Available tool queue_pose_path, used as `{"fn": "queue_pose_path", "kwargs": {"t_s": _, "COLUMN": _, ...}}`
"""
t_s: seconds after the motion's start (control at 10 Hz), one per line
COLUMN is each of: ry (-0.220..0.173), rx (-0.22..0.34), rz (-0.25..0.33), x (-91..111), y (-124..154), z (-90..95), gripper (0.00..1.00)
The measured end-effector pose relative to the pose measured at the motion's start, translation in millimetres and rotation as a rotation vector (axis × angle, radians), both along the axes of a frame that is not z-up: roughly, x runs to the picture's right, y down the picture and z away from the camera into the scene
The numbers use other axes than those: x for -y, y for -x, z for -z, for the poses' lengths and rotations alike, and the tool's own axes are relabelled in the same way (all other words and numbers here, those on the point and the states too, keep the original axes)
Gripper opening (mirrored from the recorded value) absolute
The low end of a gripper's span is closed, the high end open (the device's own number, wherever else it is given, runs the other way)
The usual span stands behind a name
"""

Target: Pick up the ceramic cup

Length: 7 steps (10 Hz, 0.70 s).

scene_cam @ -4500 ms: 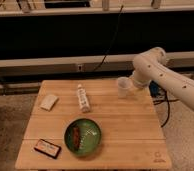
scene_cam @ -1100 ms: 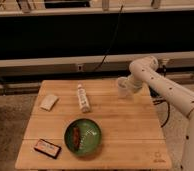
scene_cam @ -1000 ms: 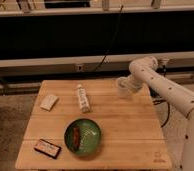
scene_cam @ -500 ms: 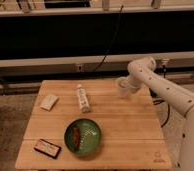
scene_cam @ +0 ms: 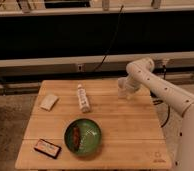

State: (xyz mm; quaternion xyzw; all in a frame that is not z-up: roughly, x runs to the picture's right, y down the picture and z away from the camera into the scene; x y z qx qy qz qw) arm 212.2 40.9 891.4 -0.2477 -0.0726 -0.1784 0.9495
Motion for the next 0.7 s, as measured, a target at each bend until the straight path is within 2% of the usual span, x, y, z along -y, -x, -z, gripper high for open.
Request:
{"fn": "queue_pose_path", "kwargs": {"t_s": 0.2, "ry": 0.001, "rx": -0.006, "rz": 0.017, "x": 2, "y": 3, "z": 4.4, "gripper": 0.04}}
{"fn": "queue_pose_path", "kwargs": {"t_s": 0.3, "ry": 0.004, "rx": -0.009, "rz": 0.027, "x": 4, "y": 4, "z": 7.7, "gripper": 0.0}}
{"fn": "queue_pose_path", "kwargs": {"t_s": 0.7, "ry": -0.006, "rx": -0.007, "rz": 0.08, "x": 15, "y": 8, "z": 20.8, "gripper": 0.0}}
